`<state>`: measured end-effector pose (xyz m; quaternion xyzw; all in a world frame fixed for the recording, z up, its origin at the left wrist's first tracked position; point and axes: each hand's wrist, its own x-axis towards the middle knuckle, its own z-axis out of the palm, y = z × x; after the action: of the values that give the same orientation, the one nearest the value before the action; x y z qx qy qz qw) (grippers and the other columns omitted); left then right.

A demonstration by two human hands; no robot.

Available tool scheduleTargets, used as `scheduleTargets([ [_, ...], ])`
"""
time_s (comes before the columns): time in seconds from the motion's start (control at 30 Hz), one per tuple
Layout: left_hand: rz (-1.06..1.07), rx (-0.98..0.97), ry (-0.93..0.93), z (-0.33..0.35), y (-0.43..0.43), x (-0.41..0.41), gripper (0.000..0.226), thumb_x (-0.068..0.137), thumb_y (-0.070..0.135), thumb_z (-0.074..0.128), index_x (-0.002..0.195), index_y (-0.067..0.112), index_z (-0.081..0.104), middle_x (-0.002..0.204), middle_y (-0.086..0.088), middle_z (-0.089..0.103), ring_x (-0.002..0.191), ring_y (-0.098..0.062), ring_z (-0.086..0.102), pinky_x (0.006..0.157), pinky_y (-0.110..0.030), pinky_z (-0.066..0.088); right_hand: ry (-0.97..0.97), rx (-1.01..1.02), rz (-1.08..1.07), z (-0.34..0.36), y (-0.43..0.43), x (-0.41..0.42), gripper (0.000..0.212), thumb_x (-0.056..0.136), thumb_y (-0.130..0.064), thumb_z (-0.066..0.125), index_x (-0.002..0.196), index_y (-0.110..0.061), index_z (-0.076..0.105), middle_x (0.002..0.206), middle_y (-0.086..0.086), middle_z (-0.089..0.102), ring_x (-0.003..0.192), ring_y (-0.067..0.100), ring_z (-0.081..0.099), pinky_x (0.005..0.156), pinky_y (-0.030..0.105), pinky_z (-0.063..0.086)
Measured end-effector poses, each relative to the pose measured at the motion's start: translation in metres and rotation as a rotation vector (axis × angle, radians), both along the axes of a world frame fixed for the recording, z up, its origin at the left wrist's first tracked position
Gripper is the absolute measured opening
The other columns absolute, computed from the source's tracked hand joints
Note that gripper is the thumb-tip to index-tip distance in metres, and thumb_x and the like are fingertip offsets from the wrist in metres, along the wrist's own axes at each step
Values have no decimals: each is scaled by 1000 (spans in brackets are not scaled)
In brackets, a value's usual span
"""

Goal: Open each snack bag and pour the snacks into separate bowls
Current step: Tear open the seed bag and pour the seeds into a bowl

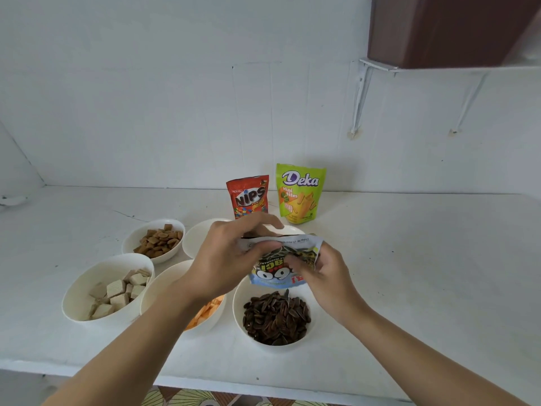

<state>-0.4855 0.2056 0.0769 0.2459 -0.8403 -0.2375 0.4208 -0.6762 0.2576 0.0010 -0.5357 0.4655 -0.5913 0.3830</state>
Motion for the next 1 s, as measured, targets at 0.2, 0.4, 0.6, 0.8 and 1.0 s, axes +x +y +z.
scheduleTargets([
  [0.2,55,343,111,-21,-1,0,42,83,26,79,122,22,61,100,4,78,95,-14,75,82,-34,61,-11,-18,-63,0,-2,-1,26,94,-10,65,115,-25,64,109,-8,75,106,11,70,84,27,57],
  [0.4,1,576,344,-50,-1,2,25,99,8,53,114,-1,71,109,-12,77,106,-26,72,87,-30,58,-45,29,-8,-4,-3,-7,29,94,-14,65,123,-17,62,114,-5,74,109,12,69,85,22,56],
  [0.6,-2,592,299,-45,-5,-7,26,99,13,57,120,7,69,113,-8,76,105,-29,72,85,-40,61,-44,-20,-50,3,-8,-9,30,96,-20,63,126,-20,59,119,0,71,114,17,66,92,36,57],
  [0.8,-60,639,370,-36,1,-16,26,97,9,56,120,5,67,109,-8,77,99,-24,75,76,-32,62,-143,-104,-43,31,-8,-2,29,98,-32,52,118,-15,63,113,5,72,108,21,69,83,37,60],
  [1.0,-4,587,242,-49,-4,-12,21,92,13,65,109,19,76,105,-2,79,99,-22,75,82,-36,61,-132,-34,-83,19,-11,-6,25,101,-35,52,102,-16,69,99,12,74,95,31,72,80,54,59],
])
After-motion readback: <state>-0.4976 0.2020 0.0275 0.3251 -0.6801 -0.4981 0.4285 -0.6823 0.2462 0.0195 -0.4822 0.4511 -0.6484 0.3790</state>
